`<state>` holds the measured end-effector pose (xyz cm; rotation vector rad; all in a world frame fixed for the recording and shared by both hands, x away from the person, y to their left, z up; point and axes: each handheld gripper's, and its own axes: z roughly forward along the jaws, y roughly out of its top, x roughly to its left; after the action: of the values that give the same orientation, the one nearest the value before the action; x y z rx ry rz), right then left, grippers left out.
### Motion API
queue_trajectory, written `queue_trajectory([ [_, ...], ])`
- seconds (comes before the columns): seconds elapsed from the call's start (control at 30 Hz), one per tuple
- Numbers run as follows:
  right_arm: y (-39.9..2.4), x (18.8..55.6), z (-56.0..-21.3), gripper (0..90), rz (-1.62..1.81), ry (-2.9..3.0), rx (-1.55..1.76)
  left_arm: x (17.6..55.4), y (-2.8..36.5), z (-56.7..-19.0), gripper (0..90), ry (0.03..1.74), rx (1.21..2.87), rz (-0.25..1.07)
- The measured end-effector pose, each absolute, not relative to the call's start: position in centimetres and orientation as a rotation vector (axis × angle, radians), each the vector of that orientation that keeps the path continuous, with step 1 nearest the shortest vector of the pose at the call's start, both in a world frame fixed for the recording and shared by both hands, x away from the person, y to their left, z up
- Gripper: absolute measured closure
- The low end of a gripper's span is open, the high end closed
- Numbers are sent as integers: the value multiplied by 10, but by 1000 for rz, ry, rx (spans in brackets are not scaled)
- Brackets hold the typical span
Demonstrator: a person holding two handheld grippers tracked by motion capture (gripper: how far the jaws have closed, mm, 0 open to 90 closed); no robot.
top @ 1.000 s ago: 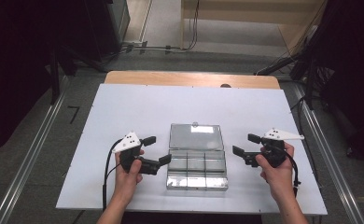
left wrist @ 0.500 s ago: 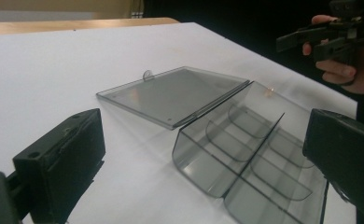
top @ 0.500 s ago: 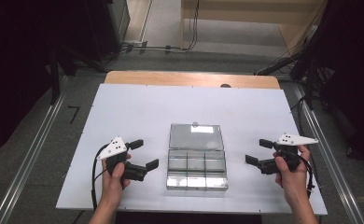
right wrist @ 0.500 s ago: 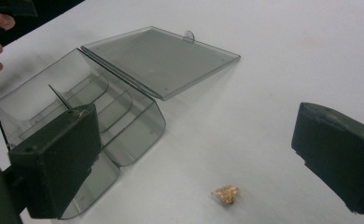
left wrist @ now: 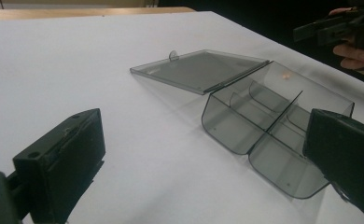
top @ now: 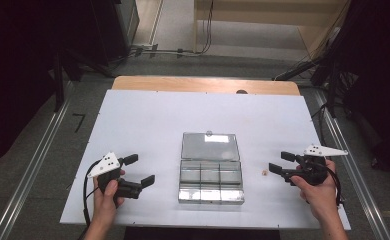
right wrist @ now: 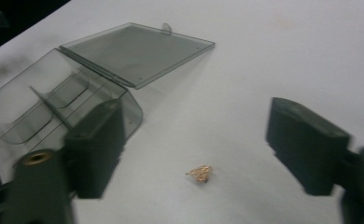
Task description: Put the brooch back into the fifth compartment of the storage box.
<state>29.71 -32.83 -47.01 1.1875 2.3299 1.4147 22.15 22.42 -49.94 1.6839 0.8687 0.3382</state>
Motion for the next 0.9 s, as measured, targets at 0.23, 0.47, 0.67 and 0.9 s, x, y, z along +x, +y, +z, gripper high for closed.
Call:
queue_trajectory([
  [0.23, -328, 300, -472, 539, 1379, 2311, 1253, 222, 233, -507, 0, 886, 1694, 349],
  [0.47, -327, 305, -474, 647, 1353, 2369, 1300, 224, 236, -511, 0, 884, 1686, 328],
  [0.67, -325, 308, -477, 694, 1318, 2393, 1312, 226, 234, -516, 0, 882, 1683, 310],
  [0.9, -321, 308, -479, 716, 1240, 2428, 1401, 226, 231, -518, 0, 871, 1691, 315],
])
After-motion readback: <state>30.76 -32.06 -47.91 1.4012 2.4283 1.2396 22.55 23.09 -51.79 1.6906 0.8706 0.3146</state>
